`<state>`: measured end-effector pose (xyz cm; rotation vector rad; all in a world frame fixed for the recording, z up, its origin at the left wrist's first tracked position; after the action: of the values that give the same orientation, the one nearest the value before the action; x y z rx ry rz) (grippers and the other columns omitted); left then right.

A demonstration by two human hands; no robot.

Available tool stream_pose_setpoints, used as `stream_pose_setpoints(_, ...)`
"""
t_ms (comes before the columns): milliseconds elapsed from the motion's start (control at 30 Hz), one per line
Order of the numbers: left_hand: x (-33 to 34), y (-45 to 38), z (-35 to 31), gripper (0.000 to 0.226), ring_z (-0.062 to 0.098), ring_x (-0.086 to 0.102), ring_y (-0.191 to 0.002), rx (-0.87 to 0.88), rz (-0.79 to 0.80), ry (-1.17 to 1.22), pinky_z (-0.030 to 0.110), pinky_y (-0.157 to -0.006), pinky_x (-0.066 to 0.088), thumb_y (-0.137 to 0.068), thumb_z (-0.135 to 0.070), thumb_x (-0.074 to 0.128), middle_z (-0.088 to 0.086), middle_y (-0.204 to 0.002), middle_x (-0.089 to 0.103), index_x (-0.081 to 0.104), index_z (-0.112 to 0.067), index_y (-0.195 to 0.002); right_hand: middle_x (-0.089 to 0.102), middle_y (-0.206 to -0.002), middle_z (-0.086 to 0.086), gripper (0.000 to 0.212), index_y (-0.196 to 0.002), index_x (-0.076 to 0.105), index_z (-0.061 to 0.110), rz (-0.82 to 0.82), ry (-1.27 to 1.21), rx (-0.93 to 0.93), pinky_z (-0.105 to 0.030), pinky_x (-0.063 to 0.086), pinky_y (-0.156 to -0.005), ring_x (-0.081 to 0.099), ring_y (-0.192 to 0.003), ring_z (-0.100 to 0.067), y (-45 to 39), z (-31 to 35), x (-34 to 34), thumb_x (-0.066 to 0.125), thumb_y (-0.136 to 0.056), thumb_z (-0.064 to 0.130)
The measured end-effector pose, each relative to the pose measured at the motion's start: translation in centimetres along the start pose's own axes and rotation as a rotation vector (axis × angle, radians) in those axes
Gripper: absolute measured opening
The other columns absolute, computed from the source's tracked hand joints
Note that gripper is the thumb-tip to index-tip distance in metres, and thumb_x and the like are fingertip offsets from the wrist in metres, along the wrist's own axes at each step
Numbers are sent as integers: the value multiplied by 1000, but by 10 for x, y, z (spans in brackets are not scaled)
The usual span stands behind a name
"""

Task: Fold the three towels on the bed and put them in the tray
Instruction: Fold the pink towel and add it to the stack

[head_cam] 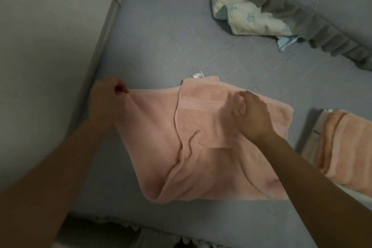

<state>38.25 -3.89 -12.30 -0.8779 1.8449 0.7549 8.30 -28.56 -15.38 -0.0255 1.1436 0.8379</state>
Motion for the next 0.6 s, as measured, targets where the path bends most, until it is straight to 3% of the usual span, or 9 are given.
stream_pose_setpoints(67,21,1,19,20,34,59,-103,-64,163,-252,42,-95,41,-77,-6,59,14,-101,67,74,-11,-89,53,-139,-13,47,-136,48,9,22,59,-55,-46,40,-104,48,-126,-38,-11,16,10,56,-90,20)
stream_pose_setpoints(200,76,68,-33,24,28,58,-96,82,267,41,39,-87,47,-76,-7,52,4,-97,65,68,-17,-90,53,-136,-9,40,-134,46,14,52,248,-108,-46,35,-104,47,-125,-34,-30,26,37,43,-95,17)
stream_pose_setpoints(267,108,100,-52,8,23,54,-85,5,367,167,35,-77,44,-81,-18,53,-2,-88,61,58,-21,-86,59,-128,-9,38,-133,47,18,27,318,-69,-47,30,-108,51,-121,-34,-39,23,42,40,-96,24)
stream_pose_setpoints(367,121,109,-58,15,10,52,-76,-220,254,348,28,-69,39,-85,-32,60,-4,-86,55,55,-19,-90,67,-109,-8,30,-121,57,23,44,381,-14,-48,23,-108,58,-108,-34,-39,18,38,41,-97,31)
stream_pose_setpoints(467,123,96,-83,31,-8,52,-75,-246,197,517,12,-61,35,-83,-30,68,-10,-90,53,57,-15,-108,68,-92,-1,22,-100,67,23,16,339,-127,-45,23,-106,62,-94,-27,-25,30,25,47,-92,23)
stream_pose_setpoints(533,133,89,-91,41,4,59,-85,-310,300,506,22,-71,46,-81,-30,69,-3,-100,61,56,-12,-116,67,-88,2,16,-93,66,21,-91,227,-192,-41,26,-102,60,-87,-21,-8,49,9,51,-89,19)
stream_pose_setpoints(600,132,86,-90,29,24,64,-93,-393,324,537,37,-80,50,-84,-19,67,10,-100,67,62,-5,-109,65,-87,5,11,-91,64,22,-194,43,-221,-35,28,-95,59,-83,-17,12,62,-4,54,-87,18)
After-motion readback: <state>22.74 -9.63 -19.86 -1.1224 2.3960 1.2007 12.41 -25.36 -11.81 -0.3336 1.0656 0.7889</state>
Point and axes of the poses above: each hand's wrist, its own y-axis away from the middle knuckle, its own x-axis out of the palm, z = x × y, the point moved 7 cm from there along -y, towards the middle knuckle
